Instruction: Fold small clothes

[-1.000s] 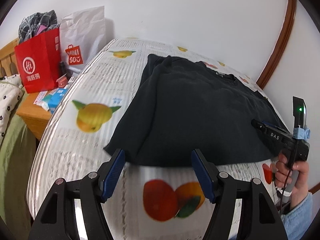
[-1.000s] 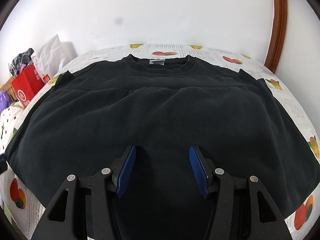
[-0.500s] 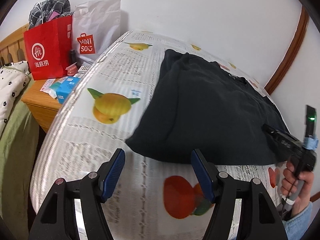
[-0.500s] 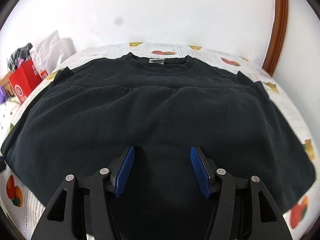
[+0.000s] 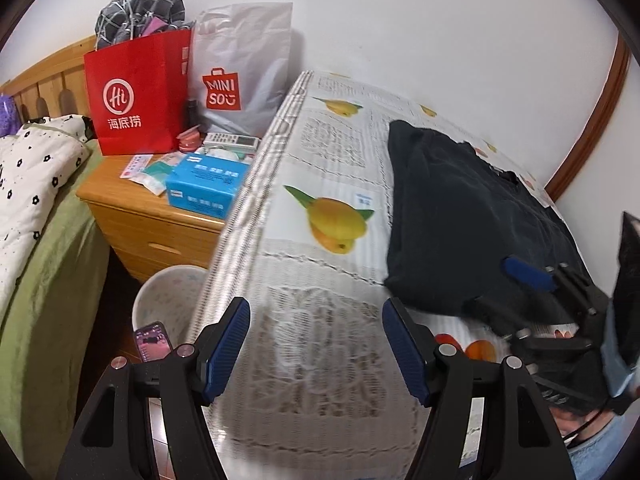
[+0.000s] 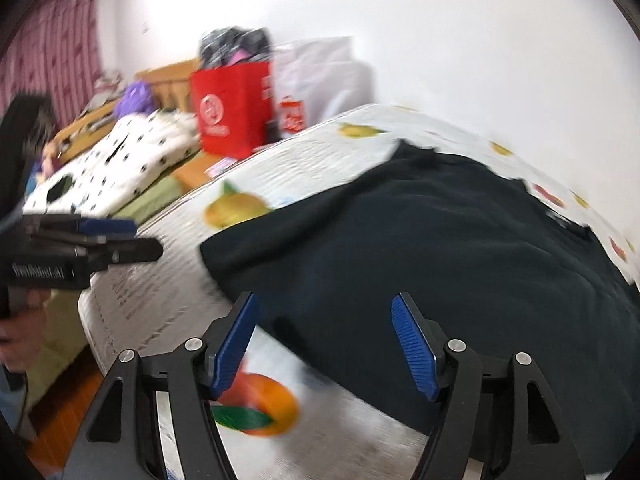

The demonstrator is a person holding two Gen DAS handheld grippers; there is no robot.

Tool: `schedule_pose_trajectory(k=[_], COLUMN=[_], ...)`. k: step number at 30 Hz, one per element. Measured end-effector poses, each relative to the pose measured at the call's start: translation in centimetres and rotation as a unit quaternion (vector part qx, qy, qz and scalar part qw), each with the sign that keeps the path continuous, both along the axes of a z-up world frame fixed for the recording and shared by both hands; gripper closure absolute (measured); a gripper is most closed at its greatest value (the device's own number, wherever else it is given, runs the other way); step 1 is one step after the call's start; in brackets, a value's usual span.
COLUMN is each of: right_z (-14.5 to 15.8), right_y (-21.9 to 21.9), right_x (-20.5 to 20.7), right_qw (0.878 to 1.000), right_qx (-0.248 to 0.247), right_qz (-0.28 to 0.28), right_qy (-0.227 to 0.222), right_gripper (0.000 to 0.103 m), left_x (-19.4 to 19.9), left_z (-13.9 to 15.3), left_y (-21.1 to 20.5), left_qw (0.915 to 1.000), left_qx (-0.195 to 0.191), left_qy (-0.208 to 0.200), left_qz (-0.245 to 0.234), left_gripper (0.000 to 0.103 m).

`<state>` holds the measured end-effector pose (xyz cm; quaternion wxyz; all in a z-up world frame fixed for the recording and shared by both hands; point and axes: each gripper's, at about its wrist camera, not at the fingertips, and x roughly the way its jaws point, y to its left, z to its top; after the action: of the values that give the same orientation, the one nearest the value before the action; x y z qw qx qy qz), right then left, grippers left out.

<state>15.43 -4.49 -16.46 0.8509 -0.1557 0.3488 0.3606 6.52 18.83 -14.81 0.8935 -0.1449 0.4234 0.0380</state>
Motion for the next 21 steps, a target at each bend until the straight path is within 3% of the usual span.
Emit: schedule_pose_trajectory(k=[6, 9, 10, 12, 14, 17, 21], right_z=[-2.2, -2.1, -2.1, -2.1, -1.3, 1.0, 4.4], right_y=[3.5, 3.5, 3.4, 3.1, 2.3, -0.1, -3.9], right_x=[-0.6, -0.1, 0.0, 0.1, 0.2, 0.6, 0.8], right_qw=[0.997, 0.997, 0.997, 0.996, 0.998, 0.999, 0.990], right_qx=[-0.072, -0.069, -0.068, -0.073, -0.050, 0.028, 0.115], right_qz=[0.017, 0.011, 0.004, -0.014, -0.017, -0.040, -0.077], right_qy=[-0.029, -0.022, -0.027, -0.042, -0.039, -0.023, -0.030], right_gripper=[0.030, 0.033, 0.038, 0.073, 0.087, 0.089, 0.090], left_x=[0.6, 1.2, 1.3, 1.5, 1.8, 2.4, 3.3], left_z=[-0.2, -0.6, -0.7, -0.8, -0.8, -0.8, -0.8], left_y=[1.0, 1.1, 1.2, 1.2, 1.1, 0.1, -2.0], left_qw=[0.9999, 0.9998, 0.9997, 0.9994, 0.9993, 0.9992, 0.9986], left_qx=[-0.016, -0.020, -0.023, -0.031, -0.036, -0.033, -0.024], left_qy=[-0.007, -0.007, -0.008, -0.009, -0.010, -0.010, -0.010], left_qz=[-0.002, -0.005, -0.005, -0.007, -0.009, -0.019, -0.046], left_gripper=[0.036, 0.036, 0.036, 0.036, 0.036, 0.036, 0.036])
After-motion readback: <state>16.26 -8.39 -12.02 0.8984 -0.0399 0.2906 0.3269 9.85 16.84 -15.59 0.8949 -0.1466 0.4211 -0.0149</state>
